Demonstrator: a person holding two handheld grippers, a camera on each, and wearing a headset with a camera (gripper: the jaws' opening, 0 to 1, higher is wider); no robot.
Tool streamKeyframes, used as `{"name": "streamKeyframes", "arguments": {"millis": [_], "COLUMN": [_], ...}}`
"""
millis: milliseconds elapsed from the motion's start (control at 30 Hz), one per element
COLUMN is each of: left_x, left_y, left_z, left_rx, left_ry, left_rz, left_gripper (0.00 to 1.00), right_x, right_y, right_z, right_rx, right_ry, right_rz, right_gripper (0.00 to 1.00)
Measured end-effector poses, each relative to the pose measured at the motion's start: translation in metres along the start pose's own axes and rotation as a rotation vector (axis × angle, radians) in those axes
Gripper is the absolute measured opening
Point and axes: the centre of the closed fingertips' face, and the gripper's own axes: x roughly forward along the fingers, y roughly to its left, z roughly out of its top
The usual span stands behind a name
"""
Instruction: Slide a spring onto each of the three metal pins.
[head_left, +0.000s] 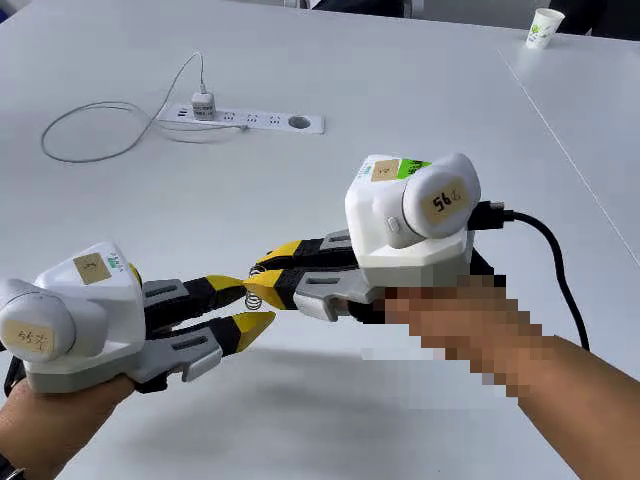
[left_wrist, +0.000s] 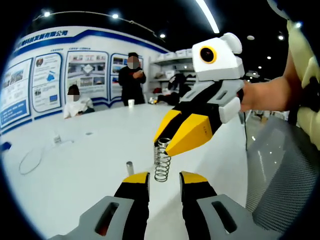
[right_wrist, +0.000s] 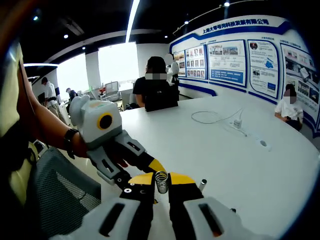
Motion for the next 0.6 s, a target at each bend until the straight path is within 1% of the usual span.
{"name": "streamKeyframes", "arguments": {"millis": [200,333,500,600], "left_x": [-0.005,-0.008,-0.01,-0.011], "left_y": [0.007,0.012,0.014,0.014], "left_z": [-0.002,-0.004,-0.004,-0.004], "left_rx": [-0.003,-0.004,-0.001,0.001], "left_ry": [0.005,0.01,0.012,0.013], "left_rz": [0.026,0.045,0.055,0.057], "left_gripper": [0.34,0.4,0.44,0.46], "right_x": [-0.004,-0.006,-0.007,-0.008], "right_y": [-0.009,-0.018,-0.032,-0.04], "right_z": [0.003,0.006,0.013,0.017], "right_rx": [-0.006,-0.01,-0.015,-0.004], "right_ry": [0.002,0.005,0.004,0.004], "right_rz": [-0.018,-0.035,-0.06,-0.074], "right_gripper": [0.11,0.11,0.11,0.11]}}
